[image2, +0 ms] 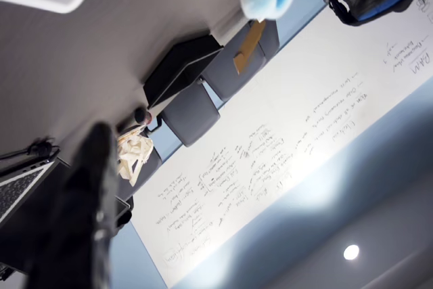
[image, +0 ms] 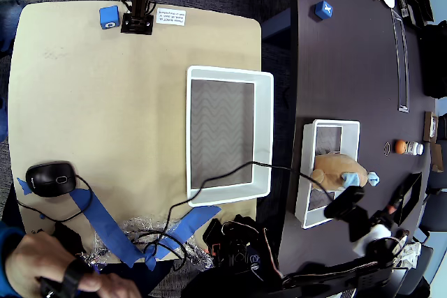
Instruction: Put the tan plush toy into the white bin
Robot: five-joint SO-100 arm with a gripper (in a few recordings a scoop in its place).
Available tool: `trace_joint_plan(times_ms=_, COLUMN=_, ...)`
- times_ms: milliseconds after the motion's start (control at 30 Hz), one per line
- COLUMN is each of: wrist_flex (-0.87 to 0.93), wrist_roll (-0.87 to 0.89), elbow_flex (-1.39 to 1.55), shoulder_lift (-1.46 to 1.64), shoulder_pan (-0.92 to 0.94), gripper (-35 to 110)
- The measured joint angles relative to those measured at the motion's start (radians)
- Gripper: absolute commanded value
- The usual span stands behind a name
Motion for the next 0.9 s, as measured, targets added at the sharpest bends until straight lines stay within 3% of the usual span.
trace_joint_plan(times_ms=900, wrist_flex=0.000, wrist_roll=-0.009, elbow_flex=-0.117, shoulder_lift=-0.383, shoulder_pan=-0.115, gripper=73)
